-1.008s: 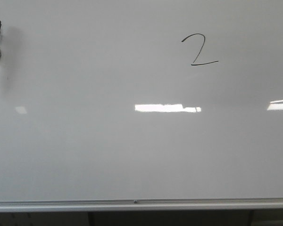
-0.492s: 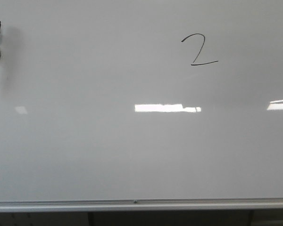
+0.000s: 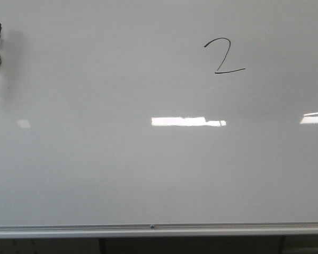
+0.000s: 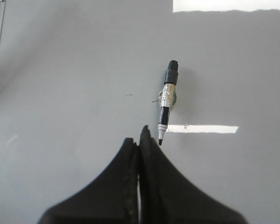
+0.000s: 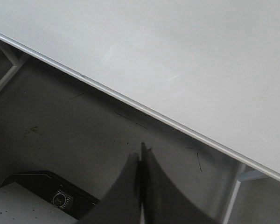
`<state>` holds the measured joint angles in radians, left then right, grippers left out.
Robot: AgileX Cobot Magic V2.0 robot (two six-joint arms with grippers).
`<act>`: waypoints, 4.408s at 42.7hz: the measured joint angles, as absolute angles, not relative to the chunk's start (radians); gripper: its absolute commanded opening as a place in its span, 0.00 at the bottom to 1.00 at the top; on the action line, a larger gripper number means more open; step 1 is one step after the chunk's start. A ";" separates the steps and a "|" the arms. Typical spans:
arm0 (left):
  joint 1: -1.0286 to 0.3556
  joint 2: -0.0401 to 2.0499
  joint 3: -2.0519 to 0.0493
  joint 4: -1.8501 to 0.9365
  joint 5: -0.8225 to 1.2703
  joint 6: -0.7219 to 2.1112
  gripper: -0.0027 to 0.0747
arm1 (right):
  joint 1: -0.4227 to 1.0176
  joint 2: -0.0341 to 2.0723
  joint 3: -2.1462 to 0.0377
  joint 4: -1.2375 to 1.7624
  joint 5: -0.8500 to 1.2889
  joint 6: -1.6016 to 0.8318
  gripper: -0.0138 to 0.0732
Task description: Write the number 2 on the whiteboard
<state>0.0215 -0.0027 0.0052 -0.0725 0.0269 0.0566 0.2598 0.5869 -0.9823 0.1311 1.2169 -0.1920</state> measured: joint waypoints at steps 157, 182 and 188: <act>-0.009 -0.003 0.005 -0.073 0.025 0.057 0.01 | -0.037 -0.011 0.025 0.000 0.067 0.093 0.08; -0.009 -0.003 0.005 -0.073 0.025 0.057 0.01 | -0.013 -0.011 0.025 -0.007 0.033 0.051 0.08; -0.009 -0.003 0.005 -0.073 0.025 0.057 0.01 | -0.013 -0.011 0.025 -0.007 0.024 0.049 0.08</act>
